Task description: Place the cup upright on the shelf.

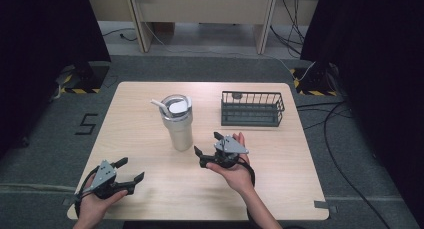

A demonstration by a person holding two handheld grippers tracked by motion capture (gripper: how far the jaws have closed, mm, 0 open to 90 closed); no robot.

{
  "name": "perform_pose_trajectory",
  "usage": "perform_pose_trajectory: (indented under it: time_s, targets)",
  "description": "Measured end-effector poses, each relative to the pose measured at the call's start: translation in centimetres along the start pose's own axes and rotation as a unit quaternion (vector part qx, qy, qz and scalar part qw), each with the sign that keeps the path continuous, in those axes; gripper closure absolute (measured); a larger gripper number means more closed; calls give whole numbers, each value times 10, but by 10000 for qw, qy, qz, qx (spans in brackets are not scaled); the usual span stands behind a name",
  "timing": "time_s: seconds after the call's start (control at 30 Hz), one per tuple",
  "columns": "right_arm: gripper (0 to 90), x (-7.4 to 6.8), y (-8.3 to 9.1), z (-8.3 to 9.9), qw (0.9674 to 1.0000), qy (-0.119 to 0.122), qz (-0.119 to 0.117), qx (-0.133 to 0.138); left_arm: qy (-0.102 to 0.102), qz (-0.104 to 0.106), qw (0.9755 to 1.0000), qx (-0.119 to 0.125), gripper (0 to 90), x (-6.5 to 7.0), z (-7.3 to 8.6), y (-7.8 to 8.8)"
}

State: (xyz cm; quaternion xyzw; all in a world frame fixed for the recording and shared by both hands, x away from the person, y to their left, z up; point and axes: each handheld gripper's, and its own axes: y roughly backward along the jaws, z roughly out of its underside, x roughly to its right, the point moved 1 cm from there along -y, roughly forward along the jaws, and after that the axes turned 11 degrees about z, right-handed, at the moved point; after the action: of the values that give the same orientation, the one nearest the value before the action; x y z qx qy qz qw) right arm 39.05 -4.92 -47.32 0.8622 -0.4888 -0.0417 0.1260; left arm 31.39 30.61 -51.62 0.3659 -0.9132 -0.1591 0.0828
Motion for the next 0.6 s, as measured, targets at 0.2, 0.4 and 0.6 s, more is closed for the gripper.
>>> perform_pose_trajectory:
  time_s: [0.2,0.4,0.6]
  targets:
    - [153,-4,-13,-6,10000,27,-37,22,13,-2,10000,0,165,0,0,0]
    - [153,-7,-22,-9,10000,51,-63,2,9,1,10000,0,166,1,0,0]
    - [152,-12,-33,-9,9999,90,-93,-40,10,1,10000,3,167,0,0,0]
